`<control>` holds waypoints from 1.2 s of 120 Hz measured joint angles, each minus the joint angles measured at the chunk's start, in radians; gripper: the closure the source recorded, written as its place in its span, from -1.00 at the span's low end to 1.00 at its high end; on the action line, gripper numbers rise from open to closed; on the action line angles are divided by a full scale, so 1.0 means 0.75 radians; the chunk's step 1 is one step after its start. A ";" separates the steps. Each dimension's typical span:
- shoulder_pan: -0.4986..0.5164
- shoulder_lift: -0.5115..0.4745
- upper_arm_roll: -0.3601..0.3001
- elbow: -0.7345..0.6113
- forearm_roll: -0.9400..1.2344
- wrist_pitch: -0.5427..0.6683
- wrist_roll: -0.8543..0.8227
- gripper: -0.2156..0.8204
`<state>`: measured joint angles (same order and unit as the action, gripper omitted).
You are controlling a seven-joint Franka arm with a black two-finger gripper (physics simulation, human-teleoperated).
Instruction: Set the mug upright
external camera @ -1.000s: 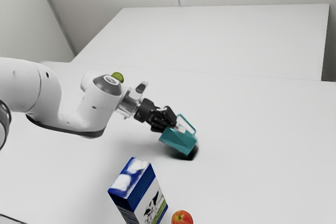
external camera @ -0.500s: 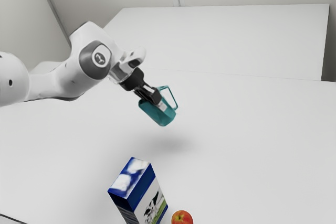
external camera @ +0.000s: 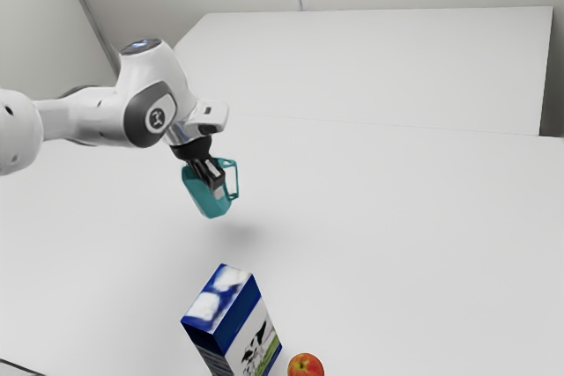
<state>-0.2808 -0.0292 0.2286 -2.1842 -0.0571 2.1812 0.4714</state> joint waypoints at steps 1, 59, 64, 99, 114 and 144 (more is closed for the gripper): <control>0.000 0.002 0.000 -0.002 0.002 0.003 -0.002 0.90; 0.000 -0.014 0.000 -0.203 0.083 0.278 -0.068 0.90; -0.001 -0.017 0.000 -0.210 0.089 0.291 -0.073 0.90; 0.005 -0.018 0.004 -0.270 0.106 0.364 -0.094 0.90; 0.008 -0.023 0.012 -0.281 0.122 0.378 -0.101 0.90; 0.023 -0.023 0.014 -0.297 0.128 0.399 -0.110 0.82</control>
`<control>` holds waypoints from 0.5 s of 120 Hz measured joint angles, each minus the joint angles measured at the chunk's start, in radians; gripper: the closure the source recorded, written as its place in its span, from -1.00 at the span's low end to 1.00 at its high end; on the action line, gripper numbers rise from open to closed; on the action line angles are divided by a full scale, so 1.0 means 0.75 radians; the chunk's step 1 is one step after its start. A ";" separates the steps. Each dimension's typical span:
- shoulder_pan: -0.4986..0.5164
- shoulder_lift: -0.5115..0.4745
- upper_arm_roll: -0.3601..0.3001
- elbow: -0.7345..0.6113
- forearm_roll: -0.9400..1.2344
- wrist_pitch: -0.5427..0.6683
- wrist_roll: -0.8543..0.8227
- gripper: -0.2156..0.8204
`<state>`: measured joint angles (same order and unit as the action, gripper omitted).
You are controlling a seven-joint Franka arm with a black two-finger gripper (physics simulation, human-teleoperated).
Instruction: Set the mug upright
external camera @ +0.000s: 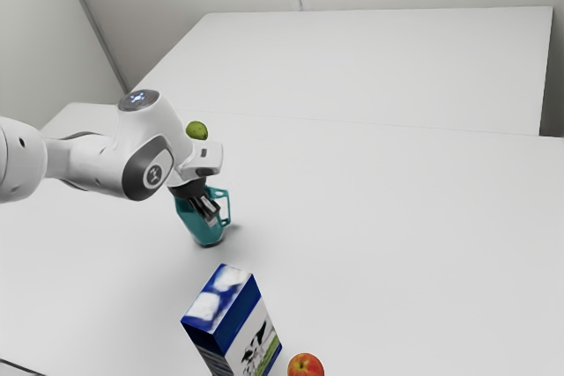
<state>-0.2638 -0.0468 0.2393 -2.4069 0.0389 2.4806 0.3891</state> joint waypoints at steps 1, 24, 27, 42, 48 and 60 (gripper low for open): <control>0.000 0.000 0.000 0.000 0.000 0.000 0.000 0.81; -0.006 0.000 0.000 0.000 0.000 0.005 -0.003 0.49; -0.007 0.000 0.000 0.000 0.001 0.005 -0.003 0.44; -0.006 -0.004 0.000 0.000 0.002 0.006 -0.004 0.18; -0.005 -0.011 0.000 0.000 0.002 0.005 -0.004 0.07; -0.005 -0.034 0.000 0.000 0.003 0.000 -0.005 -0.10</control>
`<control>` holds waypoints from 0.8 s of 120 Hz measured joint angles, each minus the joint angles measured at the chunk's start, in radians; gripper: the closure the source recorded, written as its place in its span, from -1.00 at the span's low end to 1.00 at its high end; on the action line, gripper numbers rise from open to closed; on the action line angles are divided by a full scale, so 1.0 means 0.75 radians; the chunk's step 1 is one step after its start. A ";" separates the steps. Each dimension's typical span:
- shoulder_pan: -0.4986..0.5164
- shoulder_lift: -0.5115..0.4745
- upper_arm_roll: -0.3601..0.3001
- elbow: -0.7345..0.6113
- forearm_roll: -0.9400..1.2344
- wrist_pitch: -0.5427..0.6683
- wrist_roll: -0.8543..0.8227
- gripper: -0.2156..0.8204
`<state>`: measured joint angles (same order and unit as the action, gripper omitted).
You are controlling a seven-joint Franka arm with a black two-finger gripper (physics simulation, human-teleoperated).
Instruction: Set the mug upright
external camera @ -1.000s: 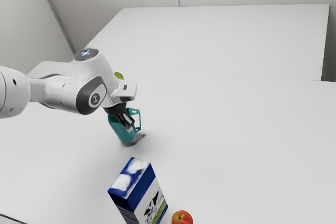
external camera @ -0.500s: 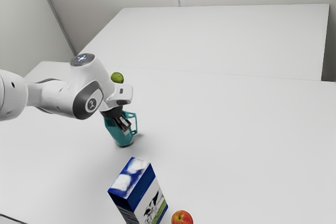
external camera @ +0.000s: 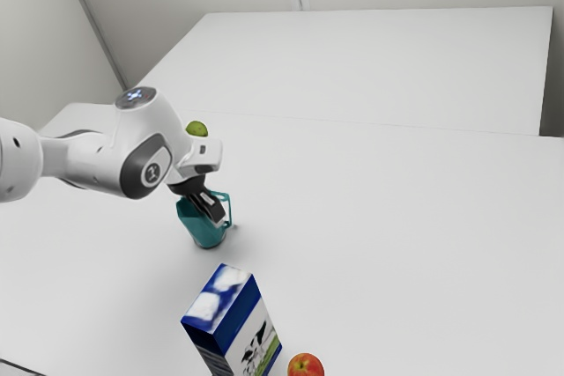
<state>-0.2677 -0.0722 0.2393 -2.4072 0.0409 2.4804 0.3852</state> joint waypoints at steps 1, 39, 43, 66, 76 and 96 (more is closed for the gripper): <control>0.000 -0.003 0.000 0.000 0.000 0.000 0.000 -0.12; -0.020 -0.167 -0.003 0.017 -0.002 -0.049 -0.007 -0.39; -0.022 -0.174 -0.006 0.049 -0.003 -0.062 -0.008 -0.41; -0.009 0.008 -0.016 0.510 -0.036 -0.312 -0.018 -0.50; 0.018 0.144 -0.032 0.740 -0.067 -0.472 -0.024 -0.53; 0.060 0.350 -0.056 1.102 -0.110 -0.802 -0.055 -0.56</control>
<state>-0.2224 0.1902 0.1971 -1.5807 -0.0413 1.8792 0.3439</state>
